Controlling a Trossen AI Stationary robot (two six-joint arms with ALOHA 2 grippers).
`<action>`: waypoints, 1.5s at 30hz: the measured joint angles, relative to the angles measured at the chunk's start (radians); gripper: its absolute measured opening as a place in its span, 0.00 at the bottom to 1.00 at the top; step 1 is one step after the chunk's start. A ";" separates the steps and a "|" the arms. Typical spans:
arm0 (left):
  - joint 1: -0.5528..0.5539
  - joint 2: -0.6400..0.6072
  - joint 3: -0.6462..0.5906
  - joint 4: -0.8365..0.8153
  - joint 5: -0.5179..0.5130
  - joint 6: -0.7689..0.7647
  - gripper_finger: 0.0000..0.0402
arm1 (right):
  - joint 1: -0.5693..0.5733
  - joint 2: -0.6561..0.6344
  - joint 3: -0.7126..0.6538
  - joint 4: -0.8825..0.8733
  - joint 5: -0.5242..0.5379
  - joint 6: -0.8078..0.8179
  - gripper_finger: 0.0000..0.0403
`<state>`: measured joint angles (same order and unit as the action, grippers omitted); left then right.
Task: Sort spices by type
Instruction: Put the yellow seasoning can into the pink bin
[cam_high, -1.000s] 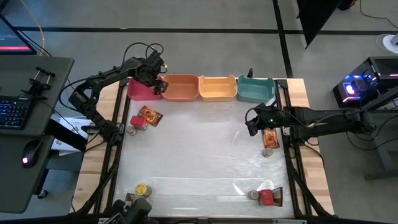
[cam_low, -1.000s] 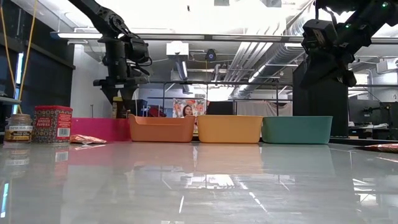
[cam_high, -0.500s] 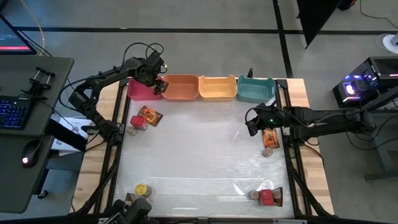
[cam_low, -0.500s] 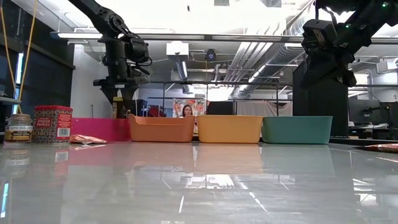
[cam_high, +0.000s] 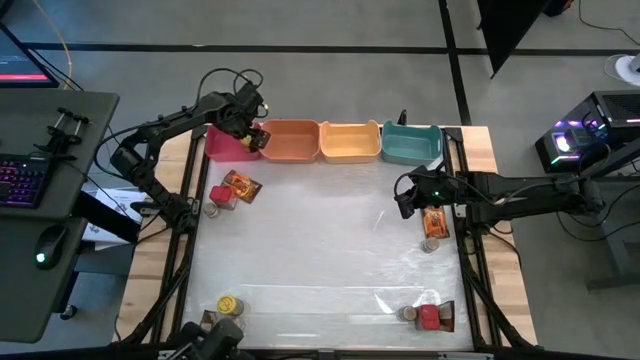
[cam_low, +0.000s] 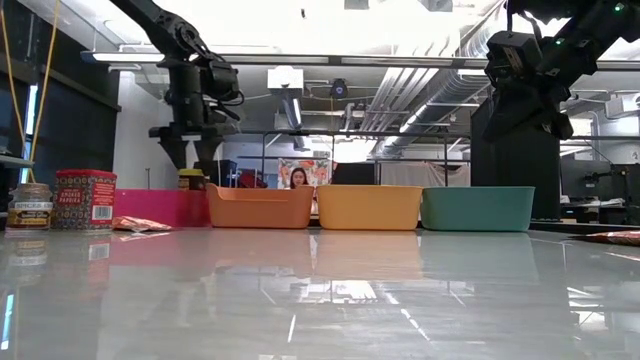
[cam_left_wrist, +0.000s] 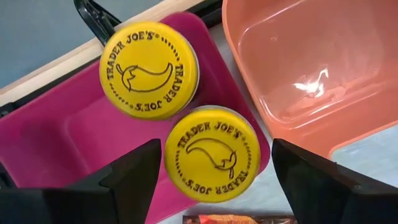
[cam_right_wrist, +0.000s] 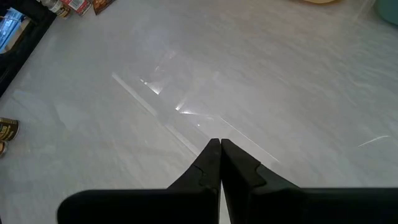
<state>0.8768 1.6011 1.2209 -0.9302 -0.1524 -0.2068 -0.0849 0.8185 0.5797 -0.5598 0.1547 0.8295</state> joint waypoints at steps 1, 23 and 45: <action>-0.001 -0.006 0.000 -0.002 0.000 0.000 0.73 | 0.000 0.000 0.000 0.000 0.000 0.000 0.00; -0.175 -0.378 0.000 0.024 0.343 -0.119 0.73 | 0.000 0.000 0.000 0.000 0.000 0.000 0.00; -1.573 -0.367 0.000 -0.122 0.293 -0.707 0.57 | 0.000 0.000 0.000 0.071 -0.049 -0.044 0.00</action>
<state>-0.6960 1.2344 1.2213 -1.0518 0.1409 -0.9141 -0.0849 0.8185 0.5797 -0.4892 0.1059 0.7853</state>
